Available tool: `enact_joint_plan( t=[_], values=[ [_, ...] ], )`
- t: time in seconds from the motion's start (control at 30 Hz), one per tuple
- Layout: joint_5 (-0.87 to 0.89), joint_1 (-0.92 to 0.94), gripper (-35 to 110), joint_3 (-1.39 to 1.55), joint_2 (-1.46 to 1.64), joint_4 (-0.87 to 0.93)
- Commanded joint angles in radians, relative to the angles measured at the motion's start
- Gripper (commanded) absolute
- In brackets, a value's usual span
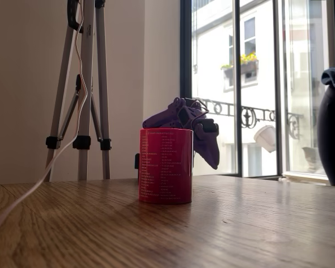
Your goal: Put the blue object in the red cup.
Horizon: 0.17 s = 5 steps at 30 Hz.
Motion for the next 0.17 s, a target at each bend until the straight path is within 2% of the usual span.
enact_joint_plan(
  t=[0.0, 0.13],
  values=[
    [0.002, 0.006, 1, -0.014, 0.0, -0.003],
    [0.002, 0.006, 1, -0.014, 0.0, -0.003]
  ],
)
